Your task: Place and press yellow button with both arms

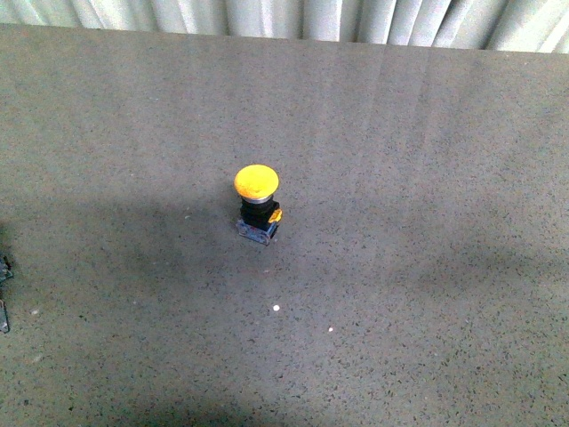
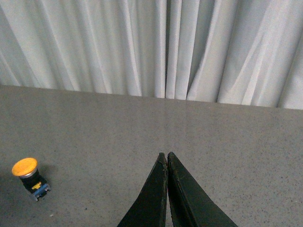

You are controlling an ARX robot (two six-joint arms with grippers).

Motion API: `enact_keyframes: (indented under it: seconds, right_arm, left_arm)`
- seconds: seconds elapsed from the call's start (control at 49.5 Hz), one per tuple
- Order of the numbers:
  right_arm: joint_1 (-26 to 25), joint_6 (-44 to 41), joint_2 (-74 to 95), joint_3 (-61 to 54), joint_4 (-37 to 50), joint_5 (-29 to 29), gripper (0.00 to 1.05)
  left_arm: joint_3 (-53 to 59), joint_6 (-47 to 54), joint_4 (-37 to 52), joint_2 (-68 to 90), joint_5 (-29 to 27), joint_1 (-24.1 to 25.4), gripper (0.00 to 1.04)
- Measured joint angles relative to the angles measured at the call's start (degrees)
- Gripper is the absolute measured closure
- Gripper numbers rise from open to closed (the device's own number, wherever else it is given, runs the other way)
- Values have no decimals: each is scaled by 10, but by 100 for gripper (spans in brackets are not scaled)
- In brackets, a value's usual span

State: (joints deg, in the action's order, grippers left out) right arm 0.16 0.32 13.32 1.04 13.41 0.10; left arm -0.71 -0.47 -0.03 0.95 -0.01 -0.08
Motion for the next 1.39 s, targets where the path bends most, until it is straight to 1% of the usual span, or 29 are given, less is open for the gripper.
enact_keyframes:
  seconds: [0.202, 0.242, 0.283, 0.585, 0.606, 0.626, 0.666, 0.707, 0.727, 0.767, 0.787, 0.828, 0.908, 0.989, 1.009, 1.07, 1.13, 1.191, 1.211, 1.252, 1.292, 1.393]
  right_arm:
    - [0, 0, -35, 0, -36, 0, 103]
    - [0, 0, -81, 0, -100, -2, 103]
    - [0, 0, -113, 0, -127, 0, 103]
    - [0, 0, -129, 0, -132, 0, 103]
    - [0, -1, -129, 0, -132, 0, 103]
    - [0, -1, -130, 0, -132, 0, 100]
    - [0, -1, -130, 0, -132, 0, 94]
    - [0, -1, -130, 0, -132, 0, 87]
    - [0, -1, -130, 0, -132, 0, 85]
    - [0, -1, -130, 0, -132, 0, 78]
    - [0, -1, -130, 0, -132, 0, 77]
    - [0, -1, -130, 0, -132, 0, 69]
    - [0, -1, -130, 0, -132, 0, 59]
    - [0, -1, -130, 0, -133, 0, 45]
    - [0, -1, -130, 0, -133, 0, 43]
    - [0, -1, -130, 0, -133, 0, 32]
    - [0, -1, -130, 0, -133, 0, 18]
    - [0, -1, -130, 0, -133, 0, 10]
    - [0, -1, -130, 0, -133, 0, 8]
    - [0, -1, -130, 0, -133, 0, 8]
    - [0, -1, -130, 0, -133, 0, 9]
    - [0, -1, -130, 0, -133, 0, 9]
  left_arm:
    - [0, 0, 0, 0, 0, 0, 103]
    - [0, 0, 0, 0, 0, 0, 103]
    - [0, 0, 0, 0, 0, 0, 103]
    - [0, 0, 0, 0, 0, 0, 103]
    - [0, 0, 0, 0, 0, 0, 103]
    - [0, 0, 0, 0, 0, 0, 103]
    - [0, 0, 0, 0, 0, 0, 99]
    - [0, 0, 0, 0, 0, 0, 91]
    - [0, 0, 0, 0, 0, 0, 90]
    - [0, 0, 0, 0, 0, 0, 82]
    - [0, 0, 0, 0, 0, 0, 81]
    - [0, 0, 0, 0, 0, 0, 73]
    - [0, 0, 0, 0, 0, 0, 63]
    - [0, 0, 0, 0, 0, 0, 48]
    - [0, 0, 0, 0, 0, 0, 47]
    - [0, 0, 0, 0, 0, 0, 36]
    - [0, 0, 0, 0, 0, 0, 22]
    - [0, 0, 0, 0, 0, 0, 13]
    - [0, 0, 0, 0, 0, 0, 9]
    - [0, 2, 0, 0, 0, 0, 8]
    - [0, 1, 0, 0, 0, 0, 10]
    - [0, 2, 0, 0, 0, 0, 9]
